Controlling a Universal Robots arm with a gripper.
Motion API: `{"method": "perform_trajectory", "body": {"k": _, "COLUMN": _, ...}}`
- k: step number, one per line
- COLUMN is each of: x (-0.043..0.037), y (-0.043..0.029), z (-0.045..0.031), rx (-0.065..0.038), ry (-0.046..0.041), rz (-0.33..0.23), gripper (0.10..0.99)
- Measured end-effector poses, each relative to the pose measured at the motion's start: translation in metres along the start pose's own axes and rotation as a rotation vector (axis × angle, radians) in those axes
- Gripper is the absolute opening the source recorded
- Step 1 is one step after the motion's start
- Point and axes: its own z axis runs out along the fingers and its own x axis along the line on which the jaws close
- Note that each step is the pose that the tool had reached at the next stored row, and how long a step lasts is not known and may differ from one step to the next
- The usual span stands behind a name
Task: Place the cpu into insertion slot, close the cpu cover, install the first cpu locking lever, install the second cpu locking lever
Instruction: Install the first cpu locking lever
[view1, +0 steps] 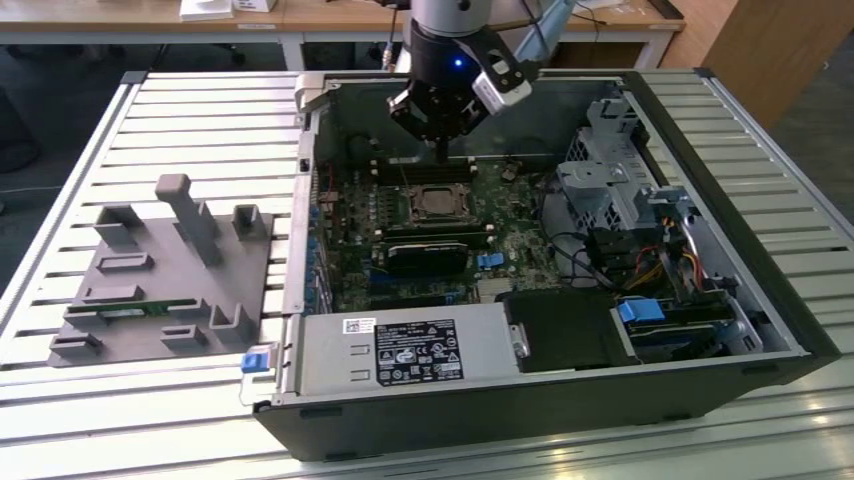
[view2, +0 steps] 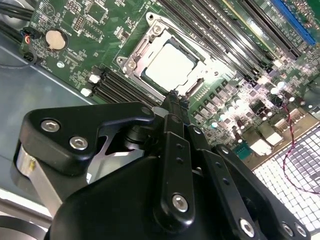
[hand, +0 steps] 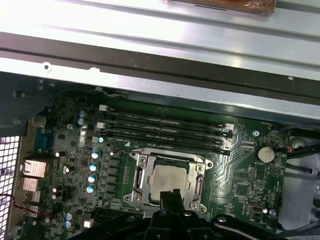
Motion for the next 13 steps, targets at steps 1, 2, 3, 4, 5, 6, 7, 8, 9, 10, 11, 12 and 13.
{"method": "perform_trajectory", "body": {"k": 1, "x": 0.0008, "y": 0.0001, "z": 0.0000, "rx": 0.000, "ry": 0.0000, "rz": 0.000, "gripper": 0.106}}
{"method": "perform_trajectory", "body": {"k": 2, "x": 0.0015, "y": 0.0002, "z": 0.0000, "rx": 0.000, "ry": 0.0001, "rz": 0.000, "gripper": 0.106}}
{"method": "perform_trajectory", "body": {"k": 3, "x": 0.0023, "y": 0.0003, "z": 0.0000, "rx": 0.000, "ry": 0.0000, "rz": 0.000, "gripper": 0.106}}
{"method": "perform_trajectory", "body": {"k": 4, "x": 0.0029, "y": 0.0004, "z": 0.0000, "rx": 0.000, "ry": 0.0000, "rz": 0.000, "gripper": 0.106}}
{"method": "perform_trajectory", "body": {"k": 5, "x": 0.0036, "y": 0.0005, "z": -0.0001, "rx": 0.000, "ry": 0.0000, "rz": 0.000, "gripper": 0.106}}
{"method": "perform_trajectory", "body": {"k": 6, "x": 0.0043, "y": 0.0005, "z": -0.0001, "rx": 0.000, "ry": 0.0001, "rz": 0.000, "gripper": 0.106}}
{"method": "perform_trajectory", "body": {"k": 7, "x": 0.0049, "y": 0.0006, "z": -0.0001, "rx": 0.000, "ry": 0.0000, "rz": 0.000, "gripper": 0.106}}
{"method": "perform_trajectory", "body": {"k": 8, "x": 0.0056, "y": 0.0007, "z": -0.0001, "rx": 0.000, "ry": 0.0000, "rz": 0.000, "gripper": 0.106}}
{"method": "perform_trajectory", "body": {"k": 9, "x": 0.0061, "y": 0.0008, "z": -0.0001, "rx": 0.000, "ry": 0.0000, "rz": 0.000, "gripper": 0.106}}
{"method": "perform_trajectory", "body": {"k": 10, "x": 0.0065, "y": 0.0008, "z": -0.0001, "rx": 0.000, "ry": 0.0000, "rz": 0.000, "gripper": 0.106}}
{"method": "perform_trajectory", "body": {"k": 11, "x": 0.0068, "y": 0.0008, "z": -0.0001, "rx": 0.000, "ry": 0.0000, "rz": 0.000, "gripper": 0.106}}
{"method": "perform_trajectory", "body": {"k": 12, "x": 0.0070, "y": 0.0009, "z": -0.0001, "rx": 0.000, "ry": 0.0001, "rz": 0.000, "gripper": 0.106}}
{"method": "perform_trajectory", "body": {"k": 13, "x": 0.0071, "y": 0.0009, "z": -0.0001, "rx": 0.000, "ry": 0.0000, "rz": 0.000, "gripper": 0.106}}
